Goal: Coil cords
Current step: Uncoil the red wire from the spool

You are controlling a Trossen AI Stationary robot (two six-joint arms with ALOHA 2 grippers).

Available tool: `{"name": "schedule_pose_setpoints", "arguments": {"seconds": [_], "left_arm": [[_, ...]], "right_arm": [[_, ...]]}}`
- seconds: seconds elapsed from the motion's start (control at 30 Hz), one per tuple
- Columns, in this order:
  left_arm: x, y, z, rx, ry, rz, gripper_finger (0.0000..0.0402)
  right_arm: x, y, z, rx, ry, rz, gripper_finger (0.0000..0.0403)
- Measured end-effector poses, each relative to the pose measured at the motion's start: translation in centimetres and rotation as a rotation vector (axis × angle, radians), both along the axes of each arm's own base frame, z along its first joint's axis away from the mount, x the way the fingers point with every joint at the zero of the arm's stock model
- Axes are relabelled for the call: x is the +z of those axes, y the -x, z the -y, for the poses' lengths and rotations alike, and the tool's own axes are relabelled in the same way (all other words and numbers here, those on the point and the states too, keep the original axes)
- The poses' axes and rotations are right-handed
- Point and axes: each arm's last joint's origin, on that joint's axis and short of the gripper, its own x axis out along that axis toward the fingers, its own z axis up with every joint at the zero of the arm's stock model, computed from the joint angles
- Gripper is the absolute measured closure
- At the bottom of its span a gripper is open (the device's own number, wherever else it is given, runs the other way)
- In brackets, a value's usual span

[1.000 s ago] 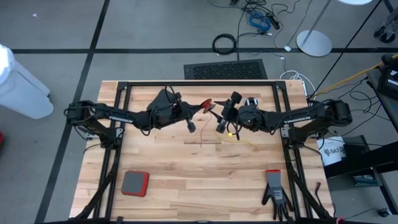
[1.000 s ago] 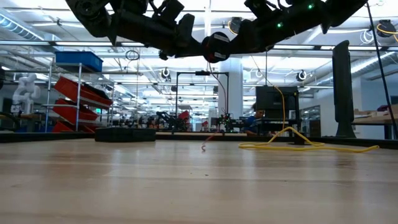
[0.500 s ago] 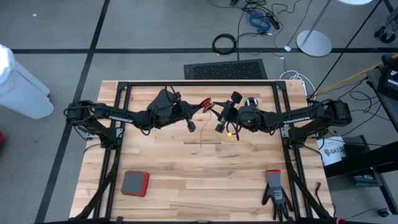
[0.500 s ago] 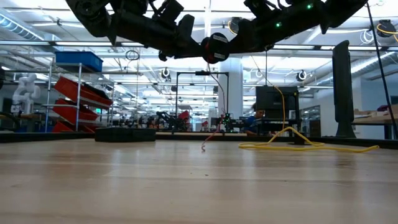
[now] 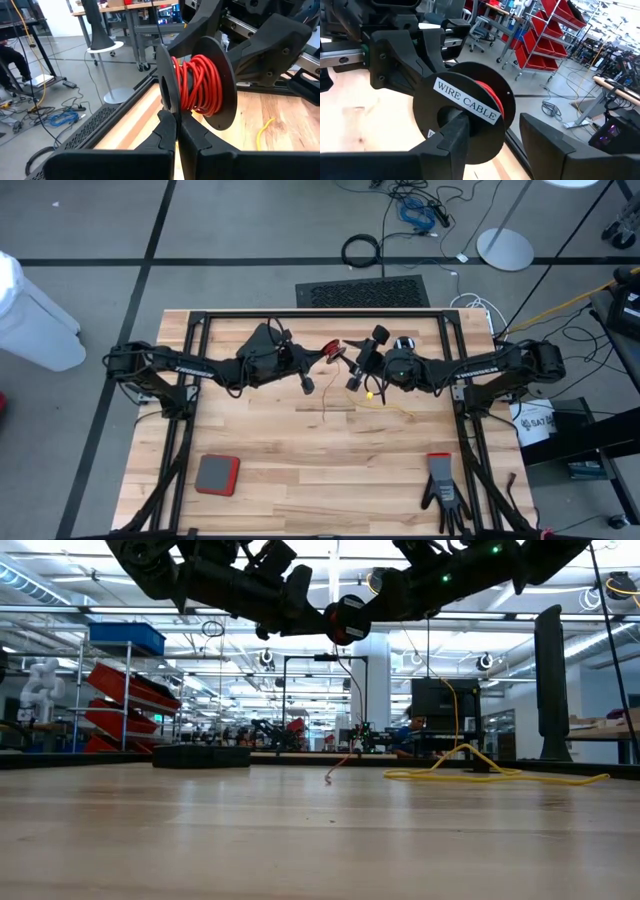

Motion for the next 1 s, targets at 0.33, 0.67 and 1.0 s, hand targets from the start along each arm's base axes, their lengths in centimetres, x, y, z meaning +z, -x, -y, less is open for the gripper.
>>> {"name": "schedule_pose_setpoints", "arguments": {"seconds": [0.33, 0.67, 1.0], "left_arm": [[0.18, -0.04, 0.07, -0.018, 0.006, 0.021, 0.0393], [0.15, -0.05, 0.11, -0.028, -0.003, 0.015, 0.0393], [0.12, -0.06, 0.15, -0.038, -0.033, 0.0, 0.035]], "right_arm": [[0.07, -0.04, 0.09, 0.001, -0.005, 0.015, 0.0256], [0.01, -0.04, 0.09, 0.003, -0.005, 0.007, 0.0282], [-0.12, -0.03, 0.1, -0.004, 0.0, -0.013, 0.032]]}}
